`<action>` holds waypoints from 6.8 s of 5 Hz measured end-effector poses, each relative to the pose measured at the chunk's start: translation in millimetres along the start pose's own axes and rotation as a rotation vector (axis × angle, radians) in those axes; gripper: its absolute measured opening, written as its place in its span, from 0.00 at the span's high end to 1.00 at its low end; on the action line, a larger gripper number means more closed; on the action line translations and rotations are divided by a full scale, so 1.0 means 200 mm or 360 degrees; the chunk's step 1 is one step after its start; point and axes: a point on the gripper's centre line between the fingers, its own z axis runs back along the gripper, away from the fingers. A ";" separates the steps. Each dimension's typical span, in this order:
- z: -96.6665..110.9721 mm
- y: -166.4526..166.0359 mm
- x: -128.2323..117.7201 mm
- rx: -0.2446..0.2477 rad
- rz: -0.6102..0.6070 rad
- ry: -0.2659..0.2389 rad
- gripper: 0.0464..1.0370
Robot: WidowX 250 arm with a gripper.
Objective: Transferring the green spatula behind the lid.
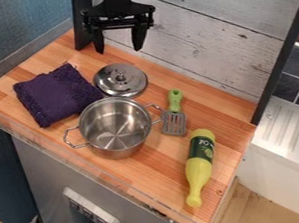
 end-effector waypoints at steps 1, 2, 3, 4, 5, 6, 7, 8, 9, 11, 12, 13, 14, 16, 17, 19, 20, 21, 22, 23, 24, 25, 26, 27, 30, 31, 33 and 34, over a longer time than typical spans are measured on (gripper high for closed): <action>-0.06 0.01 -0.03 0.0030 -0.0003 0.0050 0.04; -0.08 -0.04 -0.09 0.0033 -0.0047 0.0080 0.04; -0.08 -0.12 -0.15 0.0039 -0.0101 0.0054 0.04; -0.10 -0.18 -0.20 0.0016 -0.0124 0.0048 0.04; -0.10 -0.26 -0.26 -0.0022 -0.0196 0.0029 0.04; -0.12 -0.30 -0.32 -0.0047 -0.0240 0.0033 0.04; -0.18 -0.35 -0.39 -0.0034 -0.0320 0.0070 0.04; -0.24 -0.37 -0.43 -0.0017 -0.0350 0.0110 0.04; -0.29 -0.40 -0.43 -0.0021 -0.0375 0.0147 0.09; -0.29 -0.43 -0.44 -0.0039 -0.0434 0.0121 0.65; -0.29 -0.42 -0.45 -0.0054 -0.0414 0.0144 0.67; -0.24 -0.41 -0.42 -0.0080 -0.0343 0.0142 0.67; -0.13 -0.37 -0.36 -0.0113 -0.0277 0.0159 0.67; 0.01 -0.18 -0.13 -0.0067 0.0061 0.0092 0.67; 0.04 -0.07 -0.02 0.0000 0.0356 0.0036 0.67; 0.09 0.14 0.13 0.0014 0.1053 -0.0092 0.67; 0.07 0.26 0.20 0.0001 0.1325 -0.0163 0.67; 0.01 0.31 0.24 0.0019 0.1544 -0.0229 0.67; -0.04 0.35 0.27 0.0088 0.1657 -0.0235 0.67; -0.12 0.41 0.29 0.0150 0.1746 -0.0231 0.67; -0.20 0.44 0.31 0.0176 0.1818 -0.0180 0.67; -0.26 0.48 0.33 0.0132 0.1890 -0.0152 0.67; -0.31 0.49 0.32 0.0166 0.1914 -0.0139 0.67; -0.33 0.49 0.32 0.0159 0.1917 -0.0143 0.67; -0.40 0.54 0.26 0.0225 0.1882 -0.0051 0.29; -0.40 0.54 0.26 0.0218 0.1863 -0.0024 0.05; -0.39 0.51 0.26 0.0189 0.1825 0.0026 0.04; -0.29 0.49 0.30 0.0120 0.1786 -0.0006 0.04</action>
